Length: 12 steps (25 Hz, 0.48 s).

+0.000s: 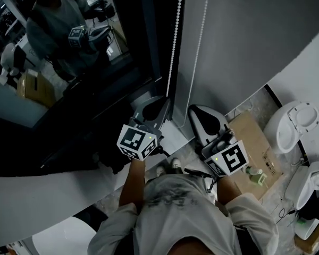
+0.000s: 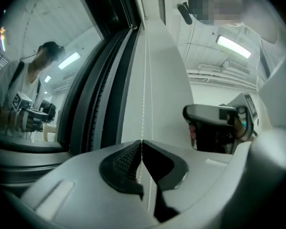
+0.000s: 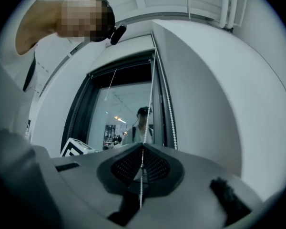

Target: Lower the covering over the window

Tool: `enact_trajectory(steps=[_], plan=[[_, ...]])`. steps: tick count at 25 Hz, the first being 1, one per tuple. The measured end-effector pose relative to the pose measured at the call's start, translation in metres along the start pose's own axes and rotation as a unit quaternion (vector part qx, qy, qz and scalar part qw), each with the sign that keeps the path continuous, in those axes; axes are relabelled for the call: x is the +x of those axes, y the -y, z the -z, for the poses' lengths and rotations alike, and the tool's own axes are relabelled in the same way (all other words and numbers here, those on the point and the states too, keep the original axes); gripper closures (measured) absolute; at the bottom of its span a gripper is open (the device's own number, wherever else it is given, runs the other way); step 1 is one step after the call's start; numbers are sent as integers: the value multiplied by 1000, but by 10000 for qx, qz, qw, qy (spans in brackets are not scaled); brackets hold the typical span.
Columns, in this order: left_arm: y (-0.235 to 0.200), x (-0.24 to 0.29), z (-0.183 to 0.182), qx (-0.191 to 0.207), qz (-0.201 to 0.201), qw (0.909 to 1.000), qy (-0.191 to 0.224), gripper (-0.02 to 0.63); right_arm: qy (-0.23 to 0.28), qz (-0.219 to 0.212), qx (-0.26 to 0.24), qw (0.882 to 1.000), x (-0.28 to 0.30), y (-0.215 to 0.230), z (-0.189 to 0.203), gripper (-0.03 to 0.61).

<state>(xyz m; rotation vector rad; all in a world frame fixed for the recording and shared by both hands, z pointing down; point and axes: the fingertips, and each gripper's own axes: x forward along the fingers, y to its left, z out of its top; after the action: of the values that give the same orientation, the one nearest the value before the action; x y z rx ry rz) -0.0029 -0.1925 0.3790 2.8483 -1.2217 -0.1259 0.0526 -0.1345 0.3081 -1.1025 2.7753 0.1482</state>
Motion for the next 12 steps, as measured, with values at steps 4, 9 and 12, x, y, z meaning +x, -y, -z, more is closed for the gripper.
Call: enact_trajectory(steps=[4,9,12], plan=[[10,-16,0,-28,150,9998,88,597,289,-215,-27,9993,12,0,-26,561],[22,-26,18,-22,229,9997,-72,597,573,-375,94,9976,21,-1,-48,559],[27,-33,26,-151,260,9995,-101,598,633,-479,87,9968,26,-4,-57,479]])
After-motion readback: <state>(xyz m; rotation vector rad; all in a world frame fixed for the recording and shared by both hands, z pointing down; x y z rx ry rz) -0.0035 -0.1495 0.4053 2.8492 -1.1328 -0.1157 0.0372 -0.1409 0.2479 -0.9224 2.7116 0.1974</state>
